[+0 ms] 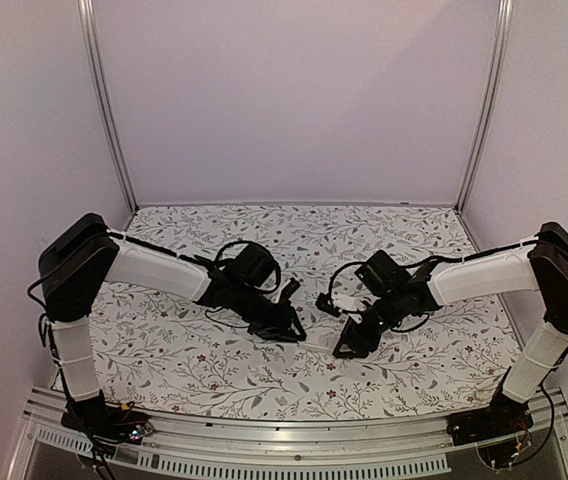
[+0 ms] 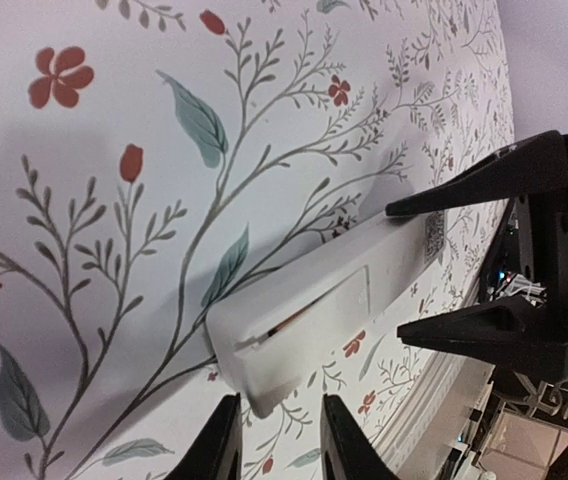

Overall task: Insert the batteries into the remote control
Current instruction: Load the battery cover onto the remote control without the battery cover.

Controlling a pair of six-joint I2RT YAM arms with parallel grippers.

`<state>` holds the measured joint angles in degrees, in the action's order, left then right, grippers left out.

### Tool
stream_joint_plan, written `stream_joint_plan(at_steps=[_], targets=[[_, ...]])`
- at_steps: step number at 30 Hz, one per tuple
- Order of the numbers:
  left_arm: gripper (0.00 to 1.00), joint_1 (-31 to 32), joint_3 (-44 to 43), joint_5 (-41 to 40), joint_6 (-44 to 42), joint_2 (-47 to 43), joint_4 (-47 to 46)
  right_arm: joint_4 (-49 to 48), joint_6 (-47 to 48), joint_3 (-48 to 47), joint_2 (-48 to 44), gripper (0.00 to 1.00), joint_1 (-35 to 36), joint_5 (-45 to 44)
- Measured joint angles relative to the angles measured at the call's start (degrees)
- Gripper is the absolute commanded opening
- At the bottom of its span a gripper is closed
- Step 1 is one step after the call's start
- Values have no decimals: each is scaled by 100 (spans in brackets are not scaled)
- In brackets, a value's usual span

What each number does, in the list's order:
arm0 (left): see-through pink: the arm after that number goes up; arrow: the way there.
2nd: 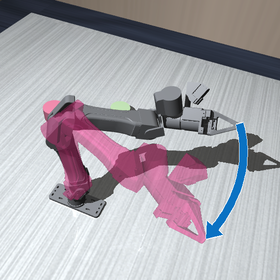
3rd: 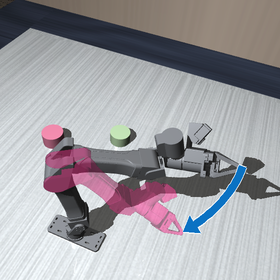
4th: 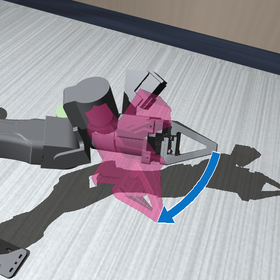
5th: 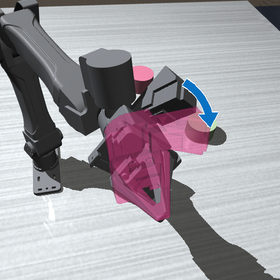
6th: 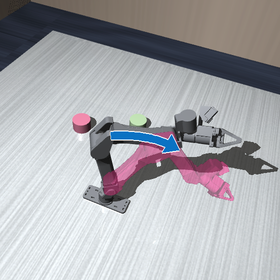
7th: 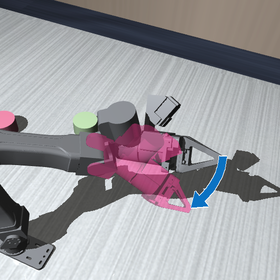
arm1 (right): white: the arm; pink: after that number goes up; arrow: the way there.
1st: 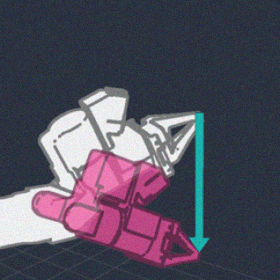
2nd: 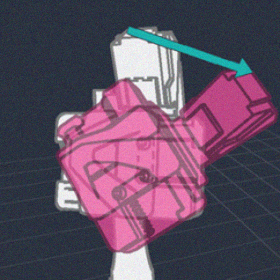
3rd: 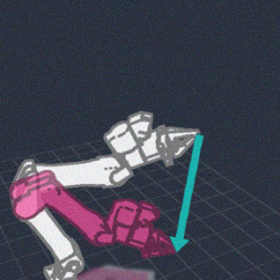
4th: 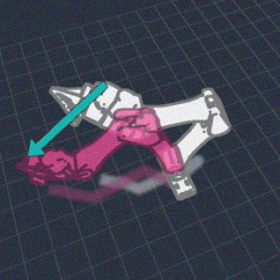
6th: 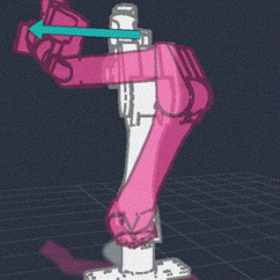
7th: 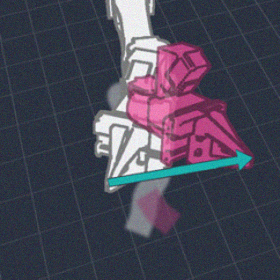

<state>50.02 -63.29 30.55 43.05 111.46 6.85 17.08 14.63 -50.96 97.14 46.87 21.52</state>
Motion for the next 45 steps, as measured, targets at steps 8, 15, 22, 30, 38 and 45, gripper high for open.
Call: stream_joint_plan(at_steps=[8, 15, 22, 30, 38, 45], targets=[[21, 50, -289, -133, -68, 2, 170, 0, 0, 0, 0, 56, 0, -2], [17, 90, -431, -295, -168, 87, 448, 2, 2, 0, 0, 55, 0, -2], [15, 136, -540, -431, -262, 254, 748, 4, 20, 0, 0, 50, 2, -11], [16, 166, -778, -610, -321, 306, 962, 33, 68, -9, 42, 46, 7, -31], [23, 186, -933, -778, -398, 380, 1215, 81, 85, -9, 44, 43, 7, -46], [25, 201, -990, -876, -413, 407, 1281, 111, 87, -11, 61, 42, 15, -48]])
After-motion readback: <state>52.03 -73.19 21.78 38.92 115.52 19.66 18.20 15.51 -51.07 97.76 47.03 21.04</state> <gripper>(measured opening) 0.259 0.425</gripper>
